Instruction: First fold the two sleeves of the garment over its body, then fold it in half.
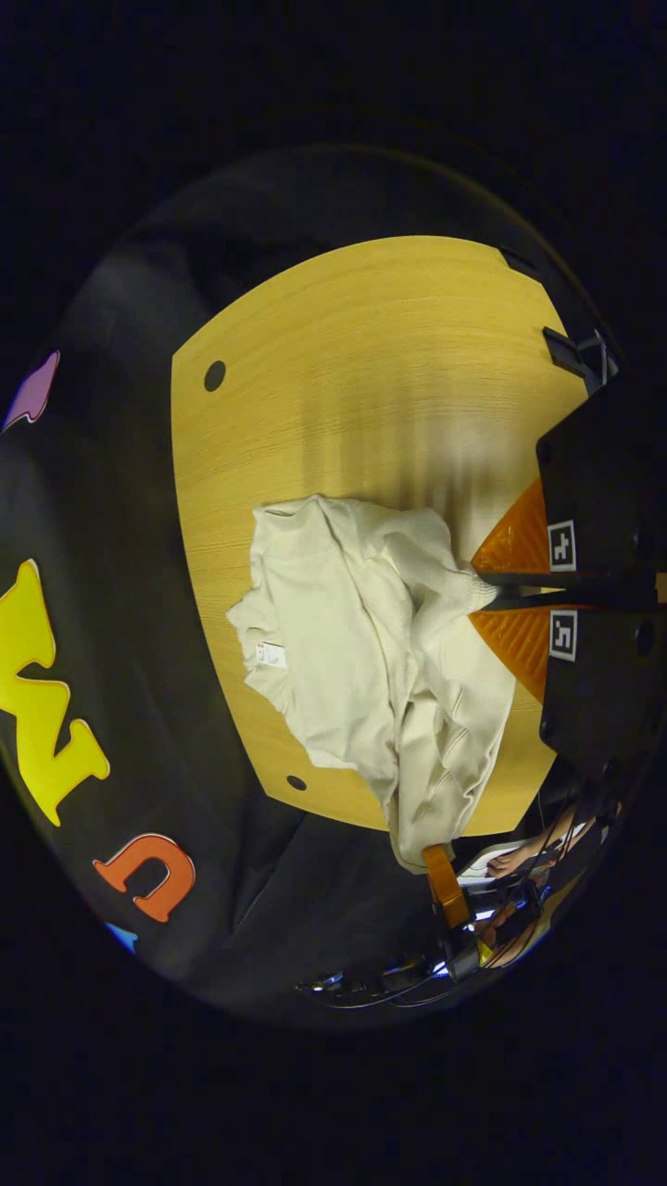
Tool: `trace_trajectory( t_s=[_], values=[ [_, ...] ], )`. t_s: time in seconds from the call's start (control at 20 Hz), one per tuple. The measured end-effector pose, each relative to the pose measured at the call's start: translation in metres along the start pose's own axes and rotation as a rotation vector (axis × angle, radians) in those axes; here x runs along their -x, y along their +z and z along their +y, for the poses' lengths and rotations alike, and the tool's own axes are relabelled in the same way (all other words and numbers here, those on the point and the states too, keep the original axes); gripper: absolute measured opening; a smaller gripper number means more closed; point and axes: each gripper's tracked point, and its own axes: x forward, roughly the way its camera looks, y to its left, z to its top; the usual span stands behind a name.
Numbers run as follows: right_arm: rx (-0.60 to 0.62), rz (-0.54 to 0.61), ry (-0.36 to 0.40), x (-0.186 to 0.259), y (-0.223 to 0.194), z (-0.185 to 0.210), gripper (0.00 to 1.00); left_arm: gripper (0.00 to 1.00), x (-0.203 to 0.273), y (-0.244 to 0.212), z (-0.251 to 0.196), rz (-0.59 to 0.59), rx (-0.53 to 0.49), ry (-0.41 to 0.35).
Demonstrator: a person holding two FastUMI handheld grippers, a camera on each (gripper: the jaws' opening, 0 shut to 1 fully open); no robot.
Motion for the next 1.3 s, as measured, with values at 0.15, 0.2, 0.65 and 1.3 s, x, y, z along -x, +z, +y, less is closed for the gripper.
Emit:
trace_trajectory(
  t_s=[0.15, 0.2, 0.65, 1.3],
  values=[
    [0.003, -0.036, 0.0, 0.005, 0.035, 0.005, 0.0, 0.06, 0.071, 0.112, 0.052, -0.023, -0.022, 0.002],
    [0.0, -0.038, -0.002, 0.003, 0.047, 0.008, 0.0, 0.06, 0.088, 0.144, 0.07, -0.023, -0.028, 0.005],
    [-0.118, -0.045, -0.029, -0.071, 0.142, 0.007, 0.0, 0.07, -0.04, 0.208, 0.069, 0.027, -0.034, 0.017],
    [-0.167, -0.04, -0.113, -0.186, 0.177, -0.005, 0.01, 0.11, -0.17, 0.206, 0.082, 0.088, 0.021, 0.027]
  ],
)
